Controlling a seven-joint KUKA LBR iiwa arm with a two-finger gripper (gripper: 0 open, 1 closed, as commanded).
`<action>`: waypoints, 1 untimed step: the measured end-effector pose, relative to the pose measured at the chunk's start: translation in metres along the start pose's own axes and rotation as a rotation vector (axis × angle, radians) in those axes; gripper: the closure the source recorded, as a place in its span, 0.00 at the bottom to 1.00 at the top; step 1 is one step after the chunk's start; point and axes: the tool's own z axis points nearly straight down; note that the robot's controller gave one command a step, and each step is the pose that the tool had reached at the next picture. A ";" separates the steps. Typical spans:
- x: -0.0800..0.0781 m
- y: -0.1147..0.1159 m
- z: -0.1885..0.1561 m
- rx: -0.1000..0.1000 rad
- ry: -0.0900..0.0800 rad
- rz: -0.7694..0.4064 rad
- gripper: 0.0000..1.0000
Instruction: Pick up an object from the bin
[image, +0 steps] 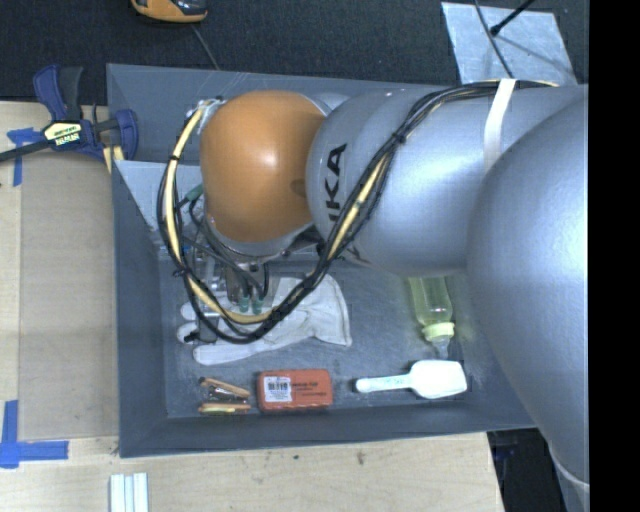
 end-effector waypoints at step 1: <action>-0.002 -0.001 -0.005 -0.003 -0.007 0.003 0.00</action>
Offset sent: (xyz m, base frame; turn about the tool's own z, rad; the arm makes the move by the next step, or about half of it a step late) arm 0.0029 -0.0387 -0.1069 -0.2110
